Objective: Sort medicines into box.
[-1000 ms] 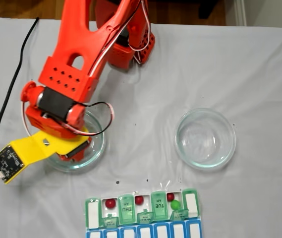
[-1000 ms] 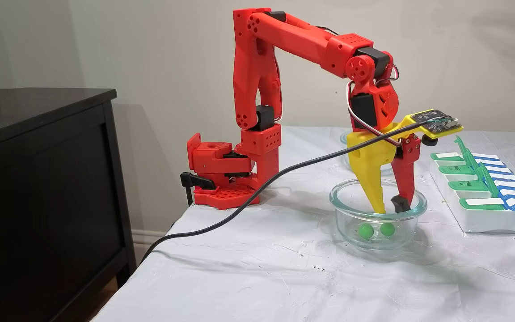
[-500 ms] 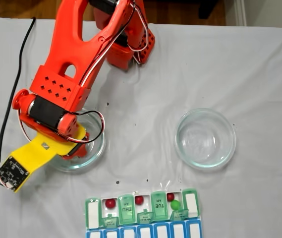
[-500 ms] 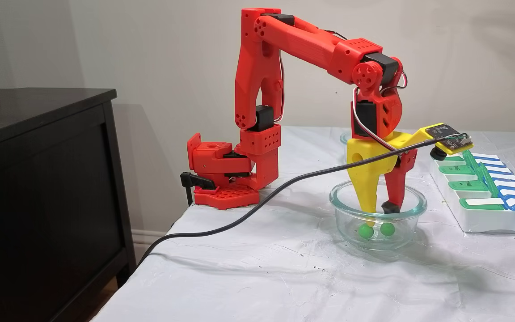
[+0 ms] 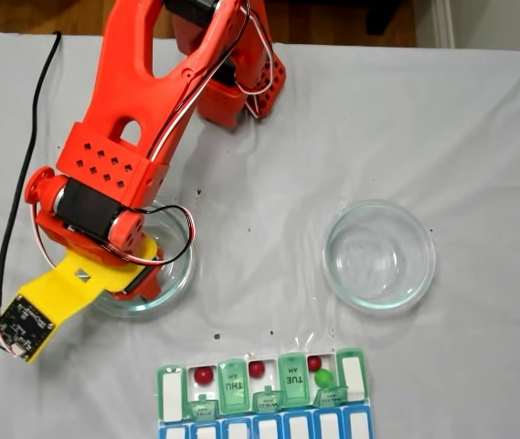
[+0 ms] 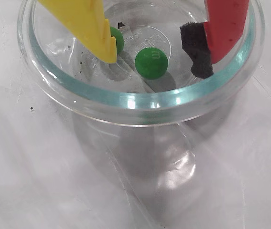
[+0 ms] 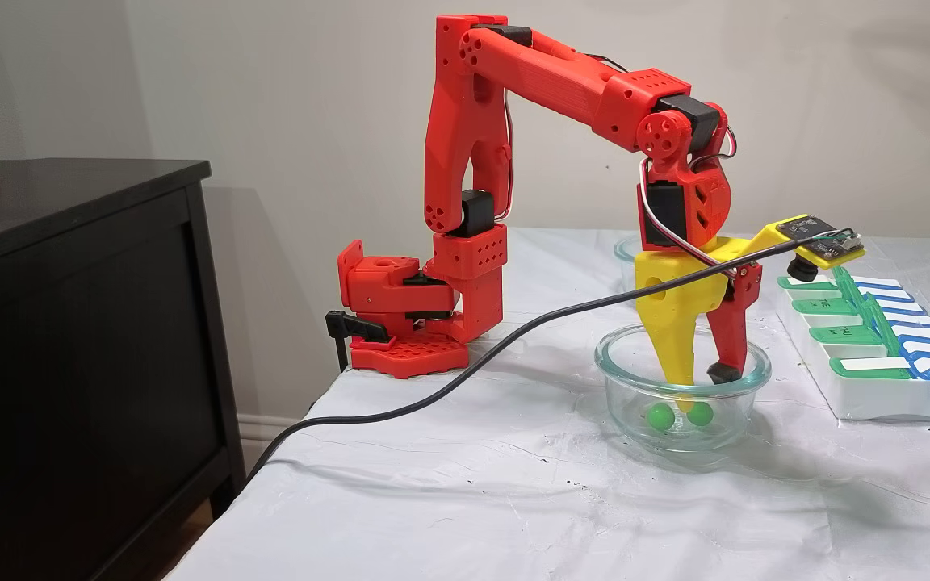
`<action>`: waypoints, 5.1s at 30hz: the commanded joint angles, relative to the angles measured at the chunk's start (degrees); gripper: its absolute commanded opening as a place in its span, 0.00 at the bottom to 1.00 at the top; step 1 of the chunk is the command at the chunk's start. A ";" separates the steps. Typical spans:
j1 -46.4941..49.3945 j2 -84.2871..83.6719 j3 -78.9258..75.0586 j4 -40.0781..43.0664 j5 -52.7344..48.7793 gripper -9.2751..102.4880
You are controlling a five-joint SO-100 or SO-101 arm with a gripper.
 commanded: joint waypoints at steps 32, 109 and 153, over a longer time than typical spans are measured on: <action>-2.11 -3.08 -1.49 -3.34 0.44 0.26; -31.38 9.05 9.32 -40.25 63.72 0.08; -6.86 20.13 -7.91 16.96 31.55 0.08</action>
